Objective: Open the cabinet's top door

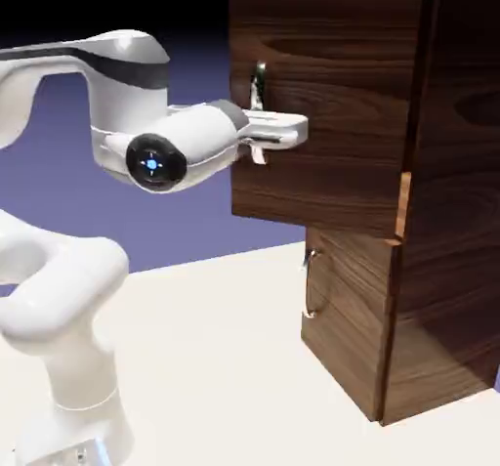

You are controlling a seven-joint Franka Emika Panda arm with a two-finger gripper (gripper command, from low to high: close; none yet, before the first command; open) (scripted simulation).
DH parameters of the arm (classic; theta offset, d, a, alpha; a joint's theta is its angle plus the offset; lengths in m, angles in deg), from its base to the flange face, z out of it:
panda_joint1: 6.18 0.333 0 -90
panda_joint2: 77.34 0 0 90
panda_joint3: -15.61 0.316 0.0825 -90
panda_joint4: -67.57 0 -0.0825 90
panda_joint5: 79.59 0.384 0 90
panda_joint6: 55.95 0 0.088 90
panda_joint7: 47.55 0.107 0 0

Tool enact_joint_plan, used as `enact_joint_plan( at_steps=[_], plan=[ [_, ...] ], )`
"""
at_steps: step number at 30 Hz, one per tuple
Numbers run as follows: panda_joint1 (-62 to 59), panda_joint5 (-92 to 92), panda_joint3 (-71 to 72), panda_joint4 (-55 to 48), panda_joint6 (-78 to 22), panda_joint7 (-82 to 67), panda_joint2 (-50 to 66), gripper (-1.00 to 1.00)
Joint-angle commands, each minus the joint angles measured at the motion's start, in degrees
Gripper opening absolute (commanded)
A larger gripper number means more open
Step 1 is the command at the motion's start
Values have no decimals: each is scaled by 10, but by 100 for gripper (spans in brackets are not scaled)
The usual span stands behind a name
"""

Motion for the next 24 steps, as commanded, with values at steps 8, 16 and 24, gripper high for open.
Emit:
enact_joint_plan(
  at_steps=[8,16,24],
  plan=[
    [62,-126,-146,-124,-189,-64,165,-100],
    [138,-191,-257,-275,-369,-127,331,-100],
    [180,-211,-325,-406,-519,-189,472,100]
  ],
)
